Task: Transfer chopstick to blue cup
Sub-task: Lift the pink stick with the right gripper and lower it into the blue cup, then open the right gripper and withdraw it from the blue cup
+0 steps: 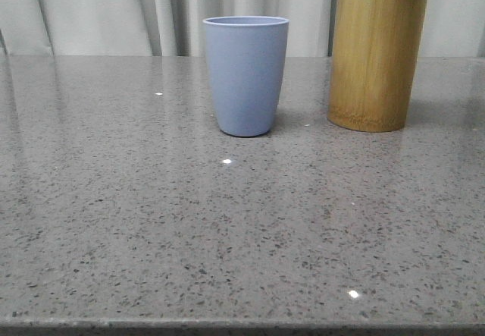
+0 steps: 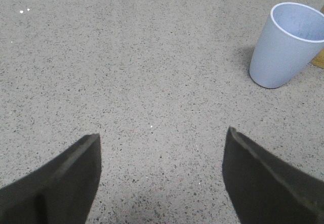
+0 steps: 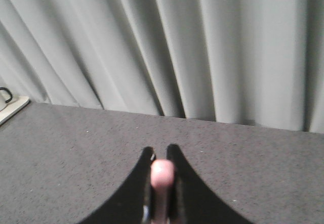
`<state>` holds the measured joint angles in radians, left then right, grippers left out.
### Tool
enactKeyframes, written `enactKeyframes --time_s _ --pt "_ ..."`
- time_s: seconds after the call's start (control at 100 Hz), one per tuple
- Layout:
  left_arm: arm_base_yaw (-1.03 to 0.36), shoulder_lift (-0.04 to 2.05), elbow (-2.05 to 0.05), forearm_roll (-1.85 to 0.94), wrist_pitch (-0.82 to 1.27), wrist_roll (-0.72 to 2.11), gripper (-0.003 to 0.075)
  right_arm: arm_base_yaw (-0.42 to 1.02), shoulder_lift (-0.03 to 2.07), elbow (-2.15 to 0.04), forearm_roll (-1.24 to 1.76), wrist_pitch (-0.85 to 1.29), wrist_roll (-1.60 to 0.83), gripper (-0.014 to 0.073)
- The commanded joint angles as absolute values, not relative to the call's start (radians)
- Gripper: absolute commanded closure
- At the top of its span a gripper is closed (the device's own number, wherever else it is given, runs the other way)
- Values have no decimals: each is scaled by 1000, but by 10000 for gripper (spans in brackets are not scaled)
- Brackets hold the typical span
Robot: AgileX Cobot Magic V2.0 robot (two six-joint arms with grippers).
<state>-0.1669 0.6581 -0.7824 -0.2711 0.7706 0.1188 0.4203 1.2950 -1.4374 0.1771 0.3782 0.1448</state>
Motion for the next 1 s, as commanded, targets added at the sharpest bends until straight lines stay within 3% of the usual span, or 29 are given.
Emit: enactKeyframes --time_s 0.0,0.47,0.61,0.85,0.99 --pt "-166 658 -807 -287 700 116 225 457 1313 -1464 183 271 138 657" --pt "-166 658 -807 -287 703 116 225 492 1491 -1464 276 332 139 637" --pt "-166 658 -807 -287 703 116 225 492 1497 -1464 277 364 139 509" --pt "-166 658 -807 -287 703 116 225 492 1497 -1464 277 371 139 186" --pt "-166 658 -807 -287 701 116 225 490 1496 -1469 266 368 138 133"
